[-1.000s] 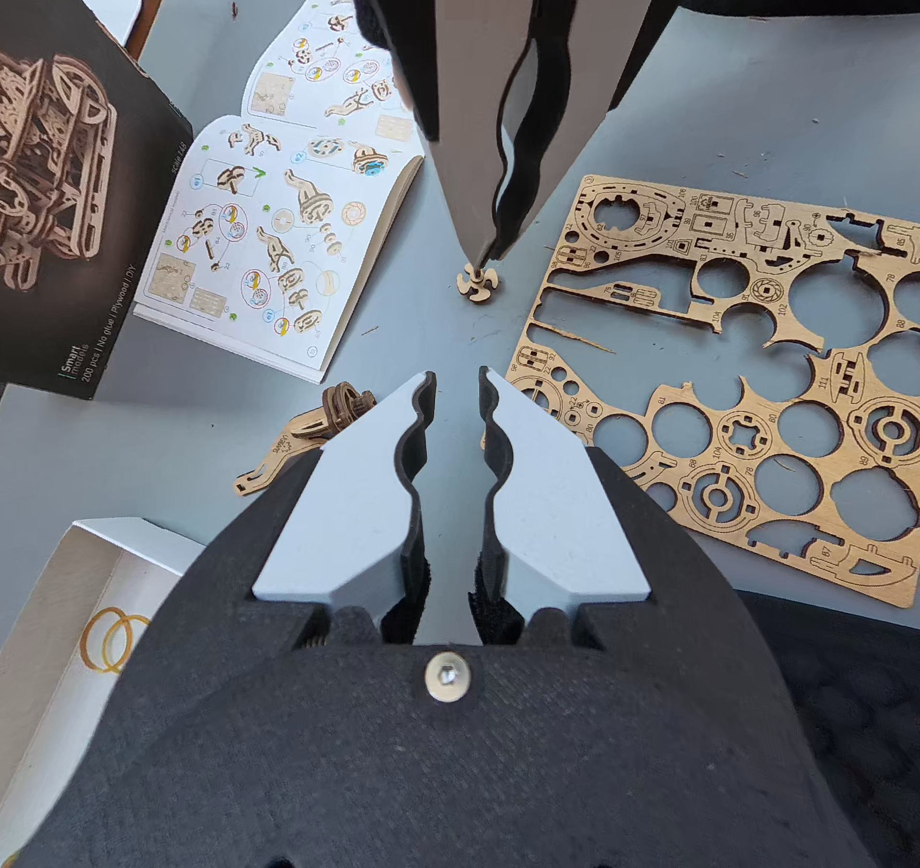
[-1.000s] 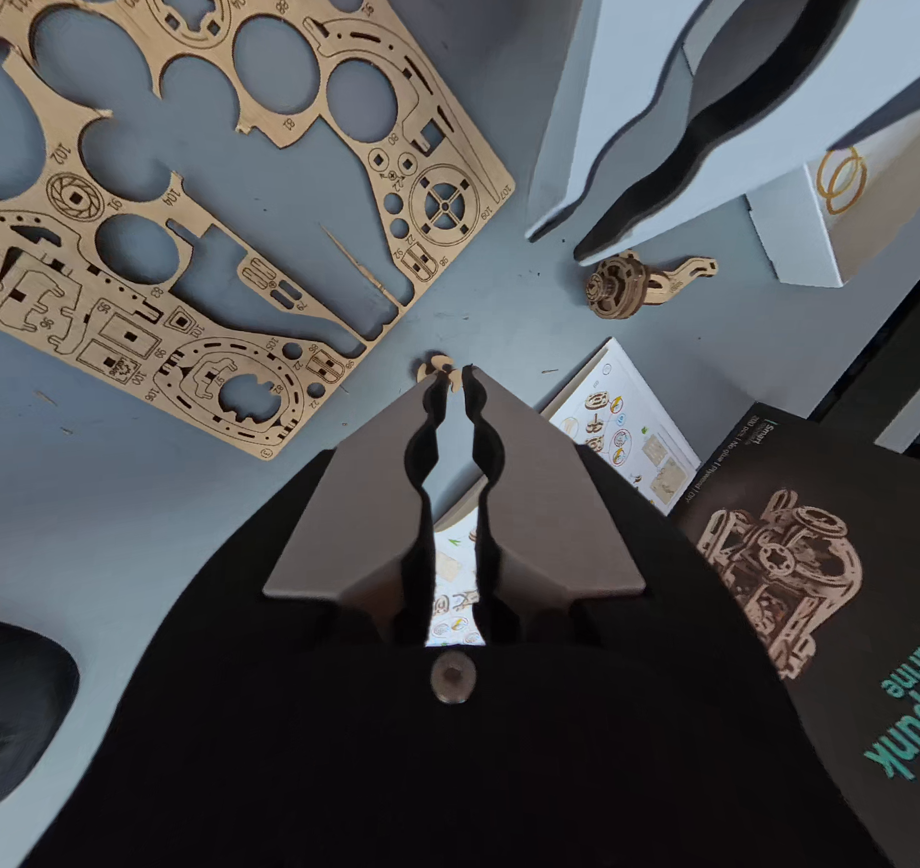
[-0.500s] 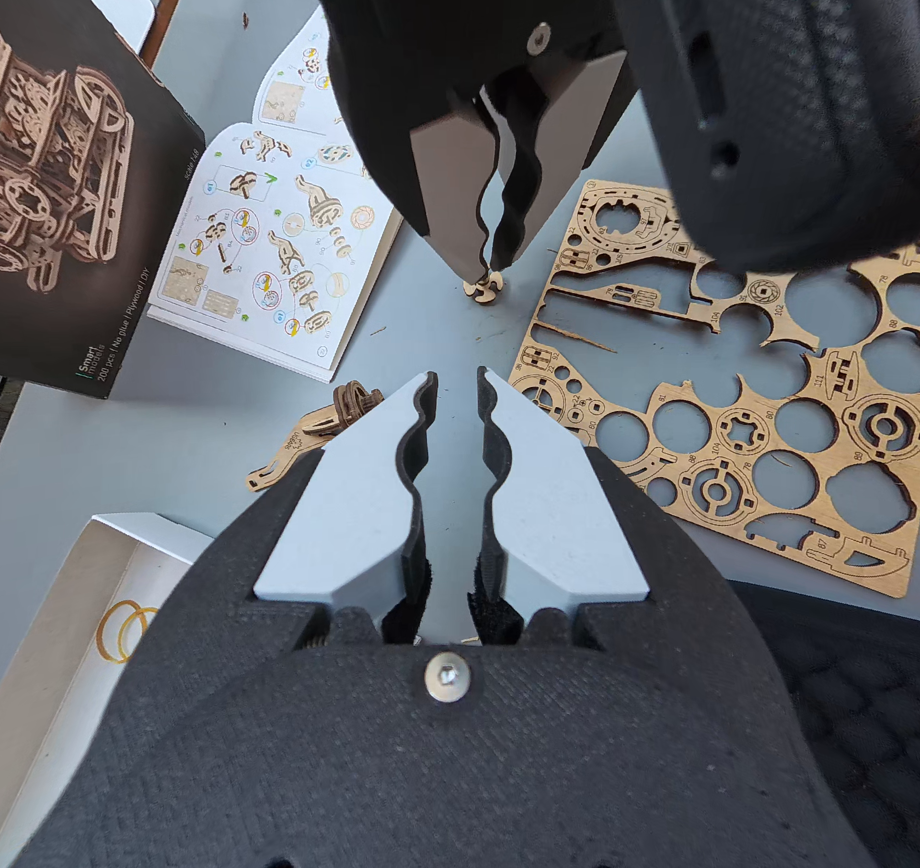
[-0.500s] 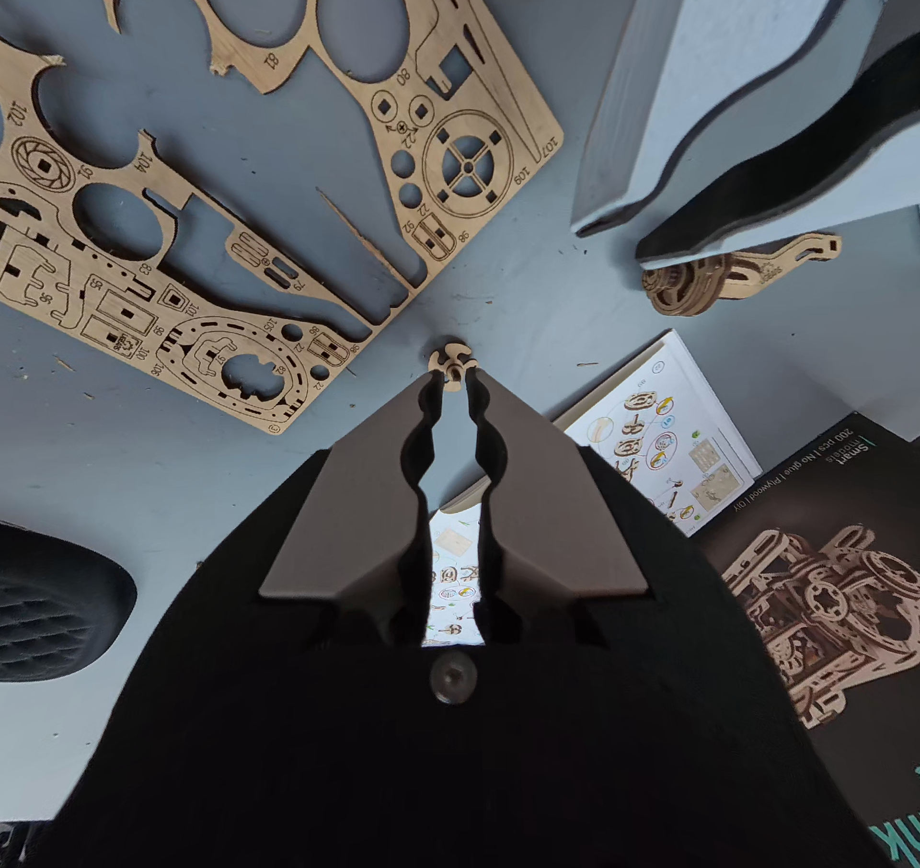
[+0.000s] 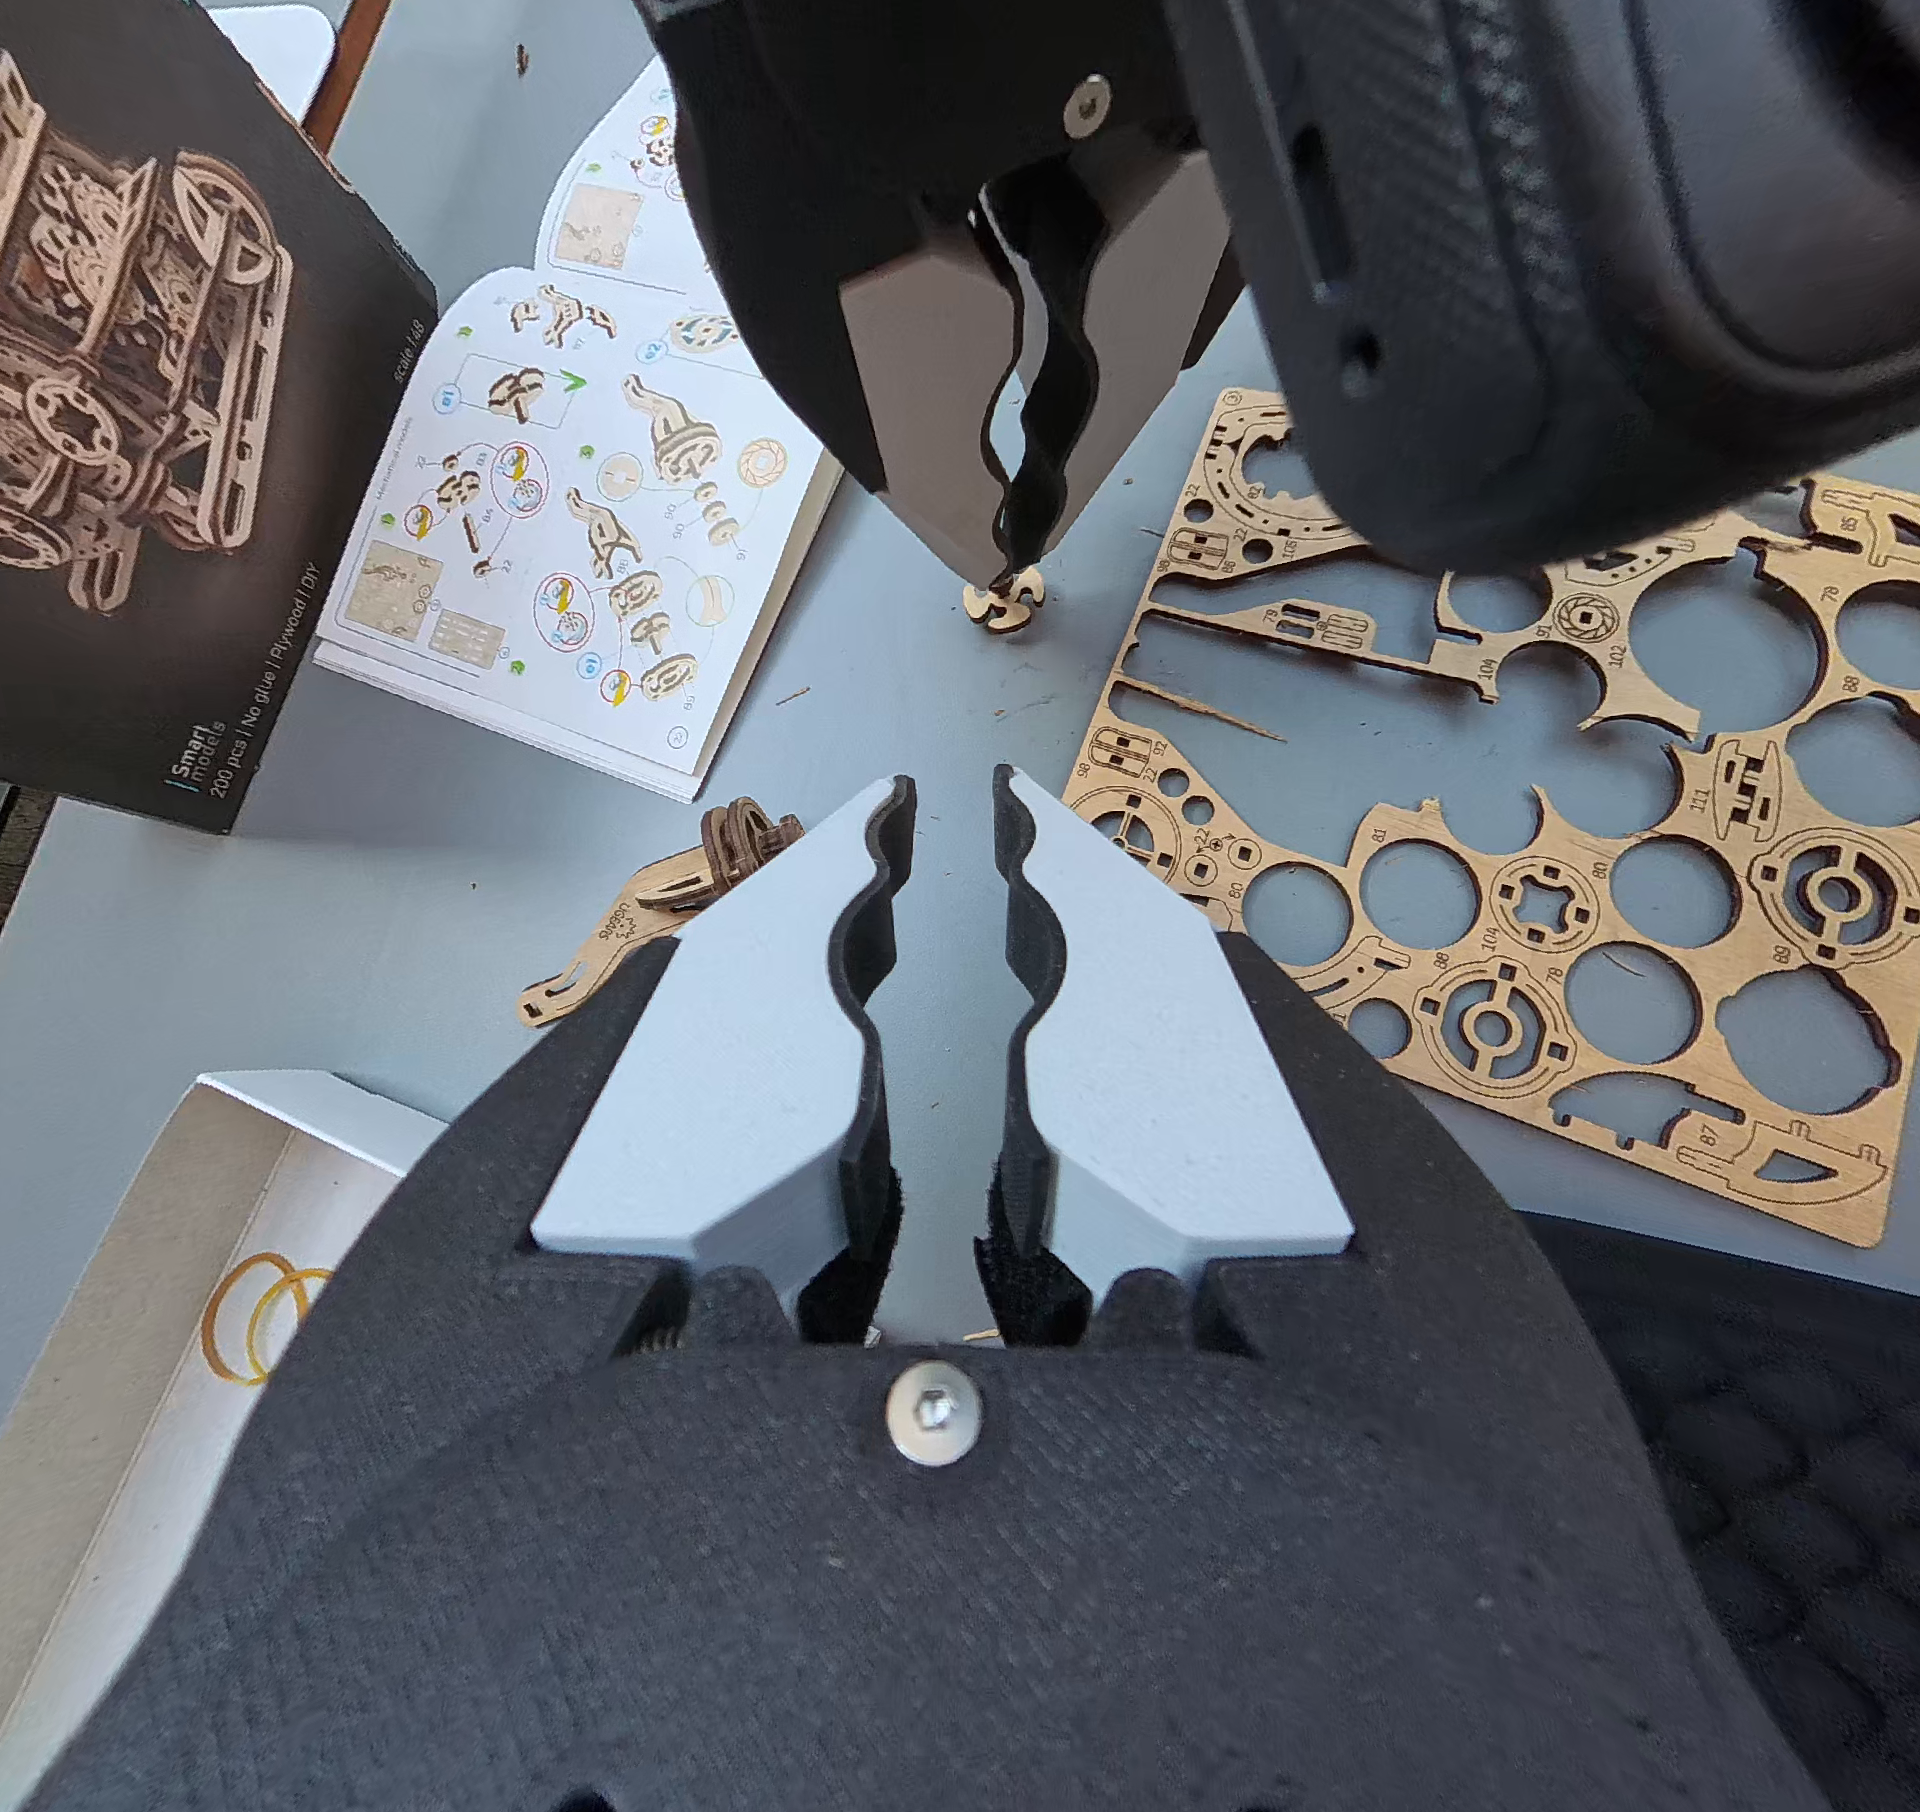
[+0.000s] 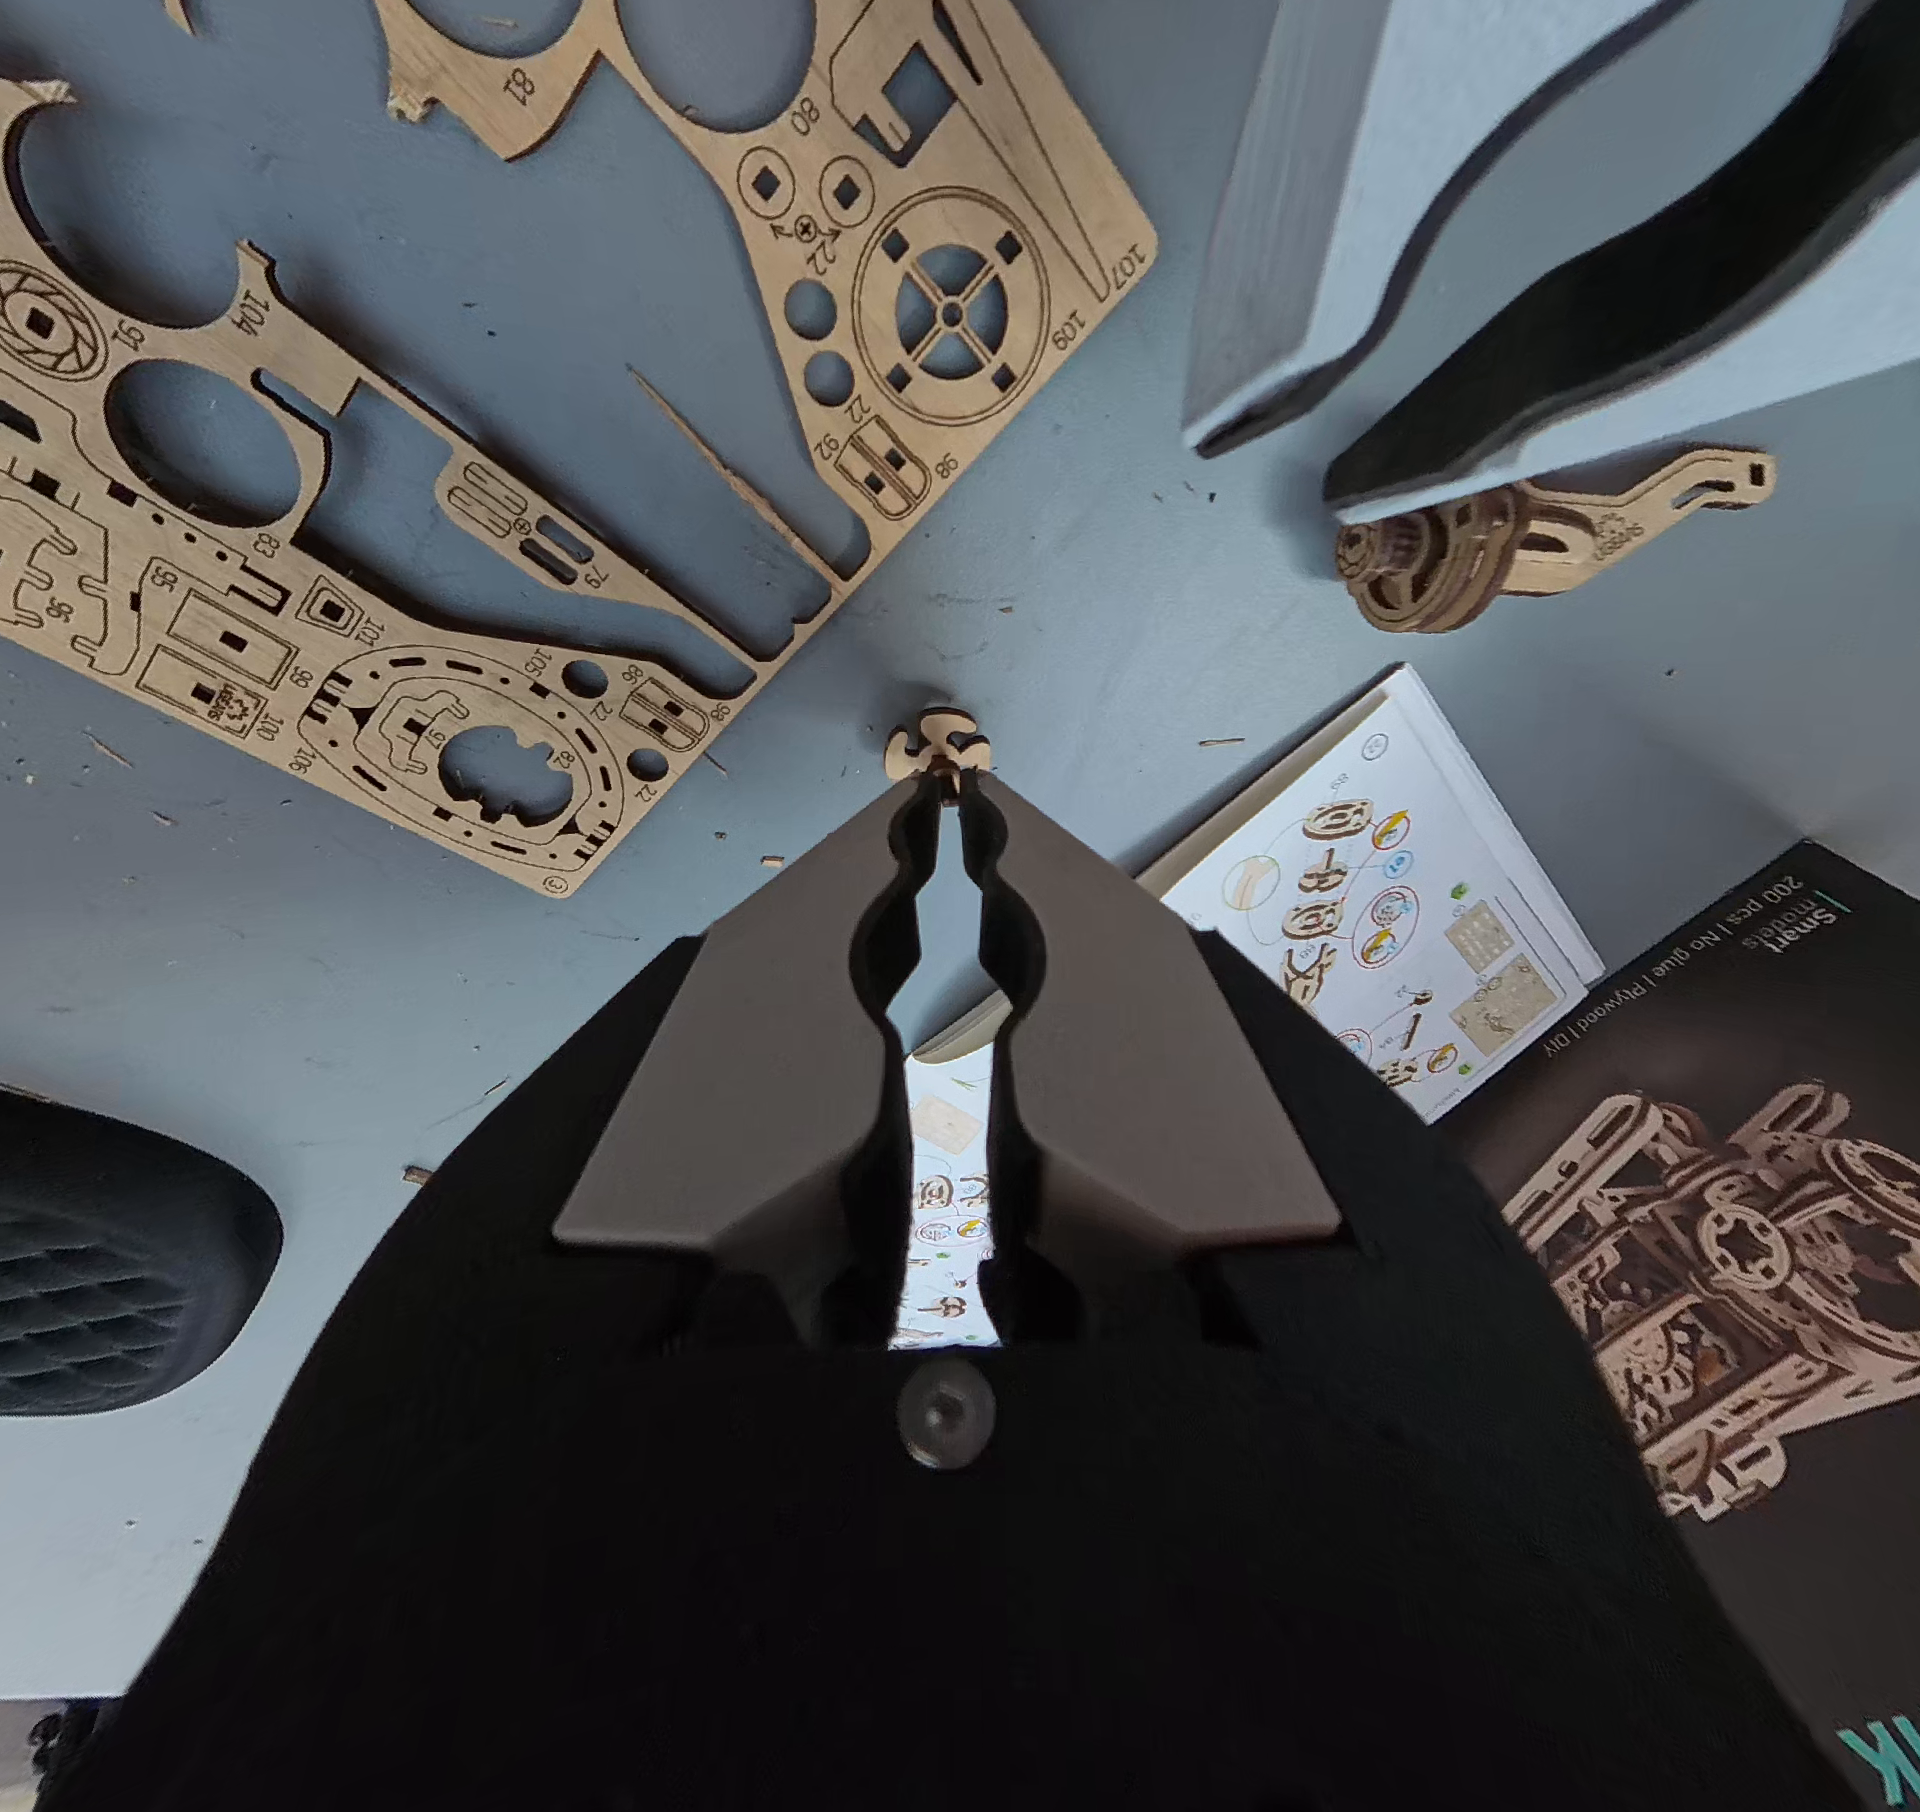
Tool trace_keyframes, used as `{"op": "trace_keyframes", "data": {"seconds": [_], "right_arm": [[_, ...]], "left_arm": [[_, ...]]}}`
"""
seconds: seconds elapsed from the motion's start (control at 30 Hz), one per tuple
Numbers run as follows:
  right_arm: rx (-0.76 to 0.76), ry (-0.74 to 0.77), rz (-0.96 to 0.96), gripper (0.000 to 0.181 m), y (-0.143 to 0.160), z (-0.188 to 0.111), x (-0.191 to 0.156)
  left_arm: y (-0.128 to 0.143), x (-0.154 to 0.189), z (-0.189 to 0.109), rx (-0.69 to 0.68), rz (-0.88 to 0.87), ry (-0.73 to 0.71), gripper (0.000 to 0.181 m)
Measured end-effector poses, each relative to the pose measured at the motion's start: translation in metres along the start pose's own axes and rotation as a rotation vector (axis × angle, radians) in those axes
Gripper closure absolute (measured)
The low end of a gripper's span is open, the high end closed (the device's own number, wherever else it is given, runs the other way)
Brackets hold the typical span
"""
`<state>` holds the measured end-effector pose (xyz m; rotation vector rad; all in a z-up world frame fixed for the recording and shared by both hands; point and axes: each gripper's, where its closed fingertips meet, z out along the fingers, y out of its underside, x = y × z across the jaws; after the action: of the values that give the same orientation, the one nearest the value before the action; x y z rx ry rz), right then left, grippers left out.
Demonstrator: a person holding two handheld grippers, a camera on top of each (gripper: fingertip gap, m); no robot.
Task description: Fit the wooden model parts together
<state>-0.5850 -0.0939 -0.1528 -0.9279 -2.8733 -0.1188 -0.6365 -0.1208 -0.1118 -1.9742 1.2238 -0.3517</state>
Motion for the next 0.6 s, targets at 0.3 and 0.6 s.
{"op": "trace_keyframes", "data": {"seconds": [0.3, 0.6], "right_arm": [[0.019, -0.008, 0.027, 0.178, 0.0023, 0.0022, 0.0006], [0.026, -0.014, 0.029, 0.179, 0.0009, 0.0032, -0.0025]], "left_arm": [[-0.0013, -0.0013, -0.0013, 0.009, 0.000, -0.006, 0.169], [-0.0021, -0.0003, -0.0012, 0.010, 0.005, -0.007, 0.169]]}}
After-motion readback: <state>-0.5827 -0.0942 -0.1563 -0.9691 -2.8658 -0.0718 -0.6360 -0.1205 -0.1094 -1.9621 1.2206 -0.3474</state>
